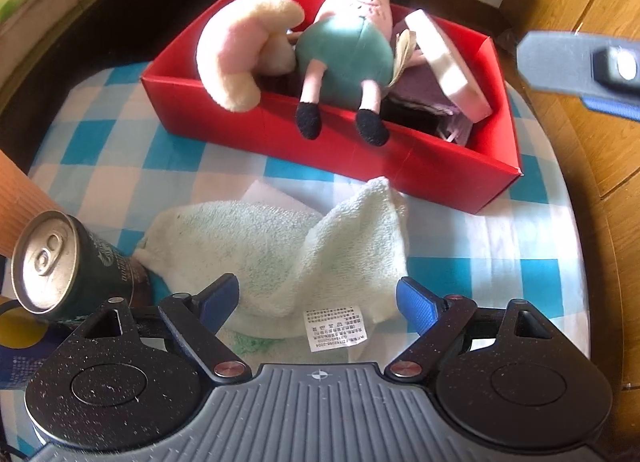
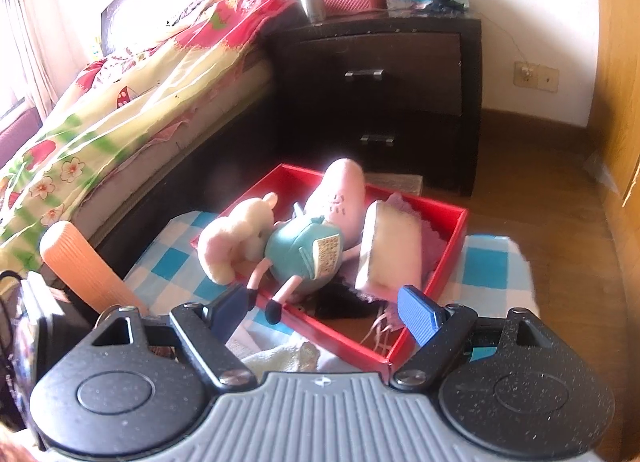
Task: Organize soft objects
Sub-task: 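Move the left gripper over the light green towel on the checked cloth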
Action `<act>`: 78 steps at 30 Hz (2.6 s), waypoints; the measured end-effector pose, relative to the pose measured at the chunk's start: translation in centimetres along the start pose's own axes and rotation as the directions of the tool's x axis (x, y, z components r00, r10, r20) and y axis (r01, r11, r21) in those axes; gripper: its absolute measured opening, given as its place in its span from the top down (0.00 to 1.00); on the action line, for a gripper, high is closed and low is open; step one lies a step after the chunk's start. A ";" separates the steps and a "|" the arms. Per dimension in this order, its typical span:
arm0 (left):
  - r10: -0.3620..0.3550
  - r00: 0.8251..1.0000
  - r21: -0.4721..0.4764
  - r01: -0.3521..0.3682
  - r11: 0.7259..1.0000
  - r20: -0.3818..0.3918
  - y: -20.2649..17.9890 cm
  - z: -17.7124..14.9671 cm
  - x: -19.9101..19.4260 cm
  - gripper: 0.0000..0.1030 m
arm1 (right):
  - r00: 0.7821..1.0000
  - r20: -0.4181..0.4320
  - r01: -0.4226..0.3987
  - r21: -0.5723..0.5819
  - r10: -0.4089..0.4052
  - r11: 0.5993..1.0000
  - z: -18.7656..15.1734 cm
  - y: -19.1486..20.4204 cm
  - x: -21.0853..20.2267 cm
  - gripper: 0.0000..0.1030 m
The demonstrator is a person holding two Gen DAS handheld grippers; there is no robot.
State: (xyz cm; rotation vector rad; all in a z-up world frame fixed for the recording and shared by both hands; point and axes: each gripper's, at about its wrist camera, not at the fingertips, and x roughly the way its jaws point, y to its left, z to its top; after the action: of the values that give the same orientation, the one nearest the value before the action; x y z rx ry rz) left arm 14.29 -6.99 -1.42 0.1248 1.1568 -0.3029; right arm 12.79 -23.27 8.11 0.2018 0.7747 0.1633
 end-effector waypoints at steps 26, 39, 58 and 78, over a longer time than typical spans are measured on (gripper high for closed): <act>0.023 1.000 0.018 -0.023 1.000 -0.019 -0.7 -1.4 1.1 0.48 | 0.991 -0.101 0.082 -0.100 -0.092 0.992 -1.9 -0.6 1.9 0.41; -0.121 0.983 -0.043 0.116 0.992 -0.136 0.4 -9.2 -1.5 0.82 | 0.999 -0.019 0.047 -0.141 -0.050 0.989 -1.9 1.5 -2.9 0.41; 0.147 0.989 -0.118 -0.145 0.982 0.014 0.1 -3.7 2.6 0.16 | 0.999 -0.034 -0.029 -0.078 0.026 0.997 -1.5 2.1 -0.8 0.41; -0.099 0.995 -0.092 0.100 0.991 0.020 1.4 -12.3 -6.4 0.39 | 0.998 0.011 -0.056 -0.123 0.057 0.991 -1.5 3.6 -3.8 0.40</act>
State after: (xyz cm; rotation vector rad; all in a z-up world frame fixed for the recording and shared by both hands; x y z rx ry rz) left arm 1.53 -1.44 -0.57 -0.0171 1.1618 -0.3371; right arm 8.78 -20.43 10.48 0.1087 0.7426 0.2619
